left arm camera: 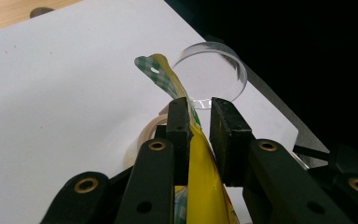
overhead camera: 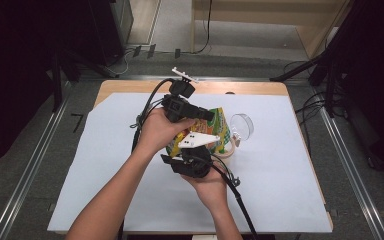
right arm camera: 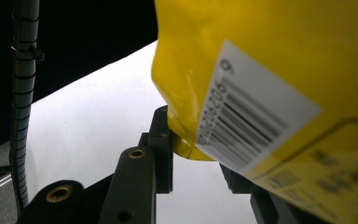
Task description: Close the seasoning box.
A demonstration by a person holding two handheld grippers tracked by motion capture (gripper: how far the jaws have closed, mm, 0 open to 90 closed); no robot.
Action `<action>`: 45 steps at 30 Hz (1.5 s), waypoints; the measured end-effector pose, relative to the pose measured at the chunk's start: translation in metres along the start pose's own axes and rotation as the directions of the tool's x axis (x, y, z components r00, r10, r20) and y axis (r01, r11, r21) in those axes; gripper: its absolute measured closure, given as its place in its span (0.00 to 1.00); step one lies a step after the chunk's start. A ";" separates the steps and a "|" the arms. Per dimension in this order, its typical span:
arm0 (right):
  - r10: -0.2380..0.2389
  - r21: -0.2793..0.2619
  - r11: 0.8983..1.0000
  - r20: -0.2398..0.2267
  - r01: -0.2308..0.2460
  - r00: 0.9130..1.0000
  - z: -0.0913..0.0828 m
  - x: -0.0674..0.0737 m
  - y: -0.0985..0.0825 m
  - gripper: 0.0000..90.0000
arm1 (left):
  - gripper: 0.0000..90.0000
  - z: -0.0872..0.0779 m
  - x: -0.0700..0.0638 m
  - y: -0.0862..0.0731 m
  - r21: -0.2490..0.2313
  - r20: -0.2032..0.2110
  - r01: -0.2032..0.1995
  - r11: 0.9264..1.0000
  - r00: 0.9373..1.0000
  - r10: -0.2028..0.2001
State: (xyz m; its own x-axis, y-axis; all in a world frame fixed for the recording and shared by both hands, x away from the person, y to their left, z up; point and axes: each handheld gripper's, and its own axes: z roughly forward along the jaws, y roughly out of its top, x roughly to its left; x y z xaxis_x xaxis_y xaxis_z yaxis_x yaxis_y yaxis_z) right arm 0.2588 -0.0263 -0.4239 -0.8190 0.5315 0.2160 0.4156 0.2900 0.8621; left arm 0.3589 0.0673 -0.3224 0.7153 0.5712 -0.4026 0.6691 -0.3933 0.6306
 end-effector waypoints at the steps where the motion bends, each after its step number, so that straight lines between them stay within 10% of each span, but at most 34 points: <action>1: -0.003 -0.002 1.000 0.000 0.003 1.000 0.000 0.000 0.000 0.78 | 0.87 -0.001 0.000 0.000 -0.003 0.000 0.001 1.000 1.000 -0.001; 45: -0.013 -0.012 1.000 0.007 0.013 1.000 0.002 0.003 -0.001 0.77 | 0.87 -0.002 0.001 -0.001 0.007 -0.001 0.003 1.000 1.000 -0.003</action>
State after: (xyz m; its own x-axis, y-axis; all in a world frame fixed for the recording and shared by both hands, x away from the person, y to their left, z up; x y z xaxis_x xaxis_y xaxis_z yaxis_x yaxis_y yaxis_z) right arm 0.2563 -0.0234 -0.4250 -0.8218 0.5329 0.2016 0.3997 0.2871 0.8705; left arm 0.3585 0.0701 -0.3226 0.7133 0.5732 -0.4033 0.6722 -0.3967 0.6251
